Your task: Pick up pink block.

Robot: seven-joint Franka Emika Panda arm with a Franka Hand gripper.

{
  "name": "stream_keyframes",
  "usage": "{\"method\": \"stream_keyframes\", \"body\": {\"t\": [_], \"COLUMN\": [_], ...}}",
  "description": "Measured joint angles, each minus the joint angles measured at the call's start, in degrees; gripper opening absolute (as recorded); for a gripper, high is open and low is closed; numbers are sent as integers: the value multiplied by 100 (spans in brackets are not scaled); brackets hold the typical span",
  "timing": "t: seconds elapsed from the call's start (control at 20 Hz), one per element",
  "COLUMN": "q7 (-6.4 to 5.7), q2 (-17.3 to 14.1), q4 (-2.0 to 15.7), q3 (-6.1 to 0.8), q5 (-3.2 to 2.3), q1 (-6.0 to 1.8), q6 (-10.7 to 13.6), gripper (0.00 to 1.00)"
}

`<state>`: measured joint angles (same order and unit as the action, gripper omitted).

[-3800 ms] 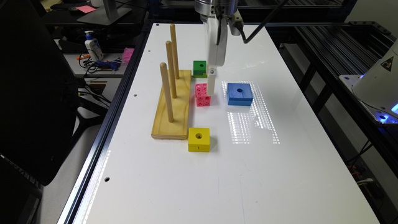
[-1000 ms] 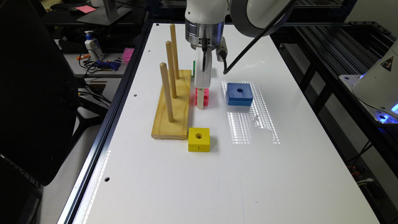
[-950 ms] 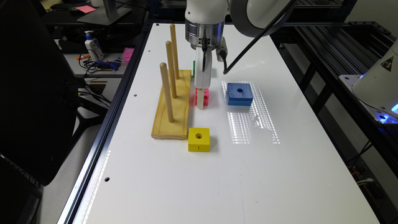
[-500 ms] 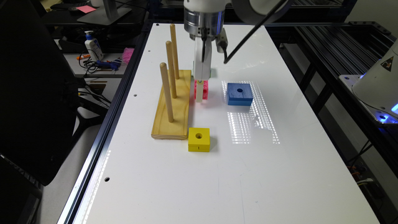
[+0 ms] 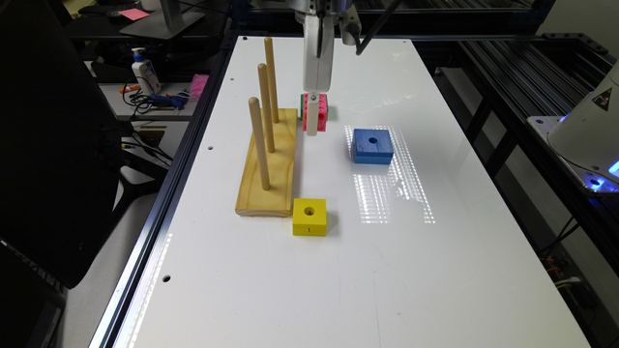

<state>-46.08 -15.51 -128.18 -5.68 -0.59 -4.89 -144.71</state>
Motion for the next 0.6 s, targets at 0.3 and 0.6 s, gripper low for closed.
{"method": "stream_keyframes", "body": {"t": [0.3,0.6], "q7": [0,-1], "q2": [386,810], "q4": [3,12], "q3": [-6,-13], "q5": [0,5], "q1": [0,0], "q6": [348,737], "gripper": [0,0]}}
